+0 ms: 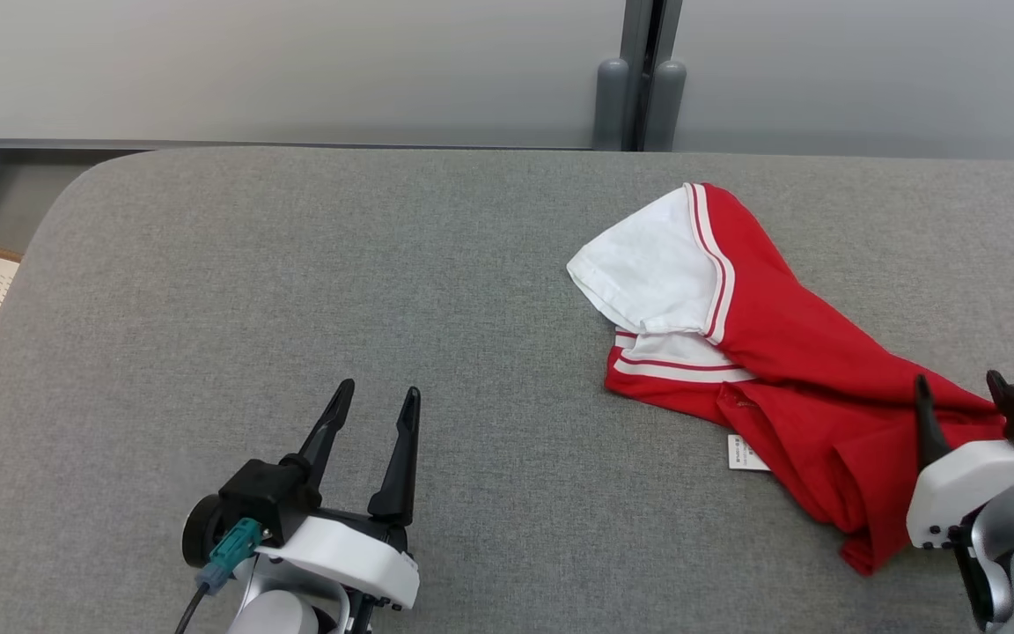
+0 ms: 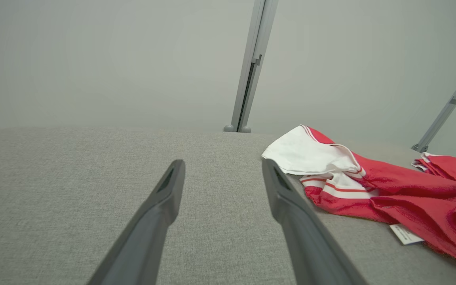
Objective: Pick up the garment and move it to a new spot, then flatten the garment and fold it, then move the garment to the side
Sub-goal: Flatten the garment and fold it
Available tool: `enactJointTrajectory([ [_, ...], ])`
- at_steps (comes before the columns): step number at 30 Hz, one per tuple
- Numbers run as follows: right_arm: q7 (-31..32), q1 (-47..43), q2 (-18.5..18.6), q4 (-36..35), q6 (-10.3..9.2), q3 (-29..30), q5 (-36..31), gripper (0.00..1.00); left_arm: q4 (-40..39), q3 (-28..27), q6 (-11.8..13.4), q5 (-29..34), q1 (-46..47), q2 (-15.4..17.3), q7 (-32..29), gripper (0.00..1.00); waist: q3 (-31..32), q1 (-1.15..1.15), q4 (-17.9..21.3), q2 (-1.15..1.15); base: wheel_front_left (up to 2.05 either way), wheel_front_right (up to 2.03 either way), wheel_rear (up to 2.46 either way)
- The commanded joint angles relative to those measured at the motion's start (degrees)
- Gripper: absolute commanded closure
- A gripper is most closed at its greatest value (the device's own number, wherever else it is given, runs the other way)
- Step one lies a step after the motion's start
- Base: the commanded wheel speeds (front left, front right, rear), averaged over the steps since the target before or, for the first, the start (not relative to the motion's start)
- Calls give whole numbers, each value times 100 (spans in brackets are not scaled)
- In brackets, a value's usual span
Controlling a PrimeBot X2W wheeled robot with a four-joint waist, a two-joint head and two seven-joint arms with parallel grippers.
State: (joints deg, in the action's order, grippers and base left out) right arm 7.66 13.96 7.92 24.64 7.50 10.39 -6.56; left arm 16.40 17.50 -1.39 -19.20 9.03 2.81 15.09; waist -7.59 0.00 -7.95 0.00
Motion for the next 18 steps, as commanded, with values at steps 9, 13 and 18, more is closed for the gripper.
enactJointTrajectory([
  [9,-1201,-208,60,-810,0,-1241,1079,0,-304,-101,-72,-30,-58,22,7,0,271,0,50,0,0,0,0],
  [13,-1390,-435,215,-1020,-1,-1777,1307,0,-363,-79,-79,-2,-122,21,7,0,335,0,25,0,0,0,0],
  [18,-1412,-546,248,-1156,-1,-2014,1460,0,-421,-69,-88,0,-199,20,7,0,332,0,-45,0,0,0,0],
])
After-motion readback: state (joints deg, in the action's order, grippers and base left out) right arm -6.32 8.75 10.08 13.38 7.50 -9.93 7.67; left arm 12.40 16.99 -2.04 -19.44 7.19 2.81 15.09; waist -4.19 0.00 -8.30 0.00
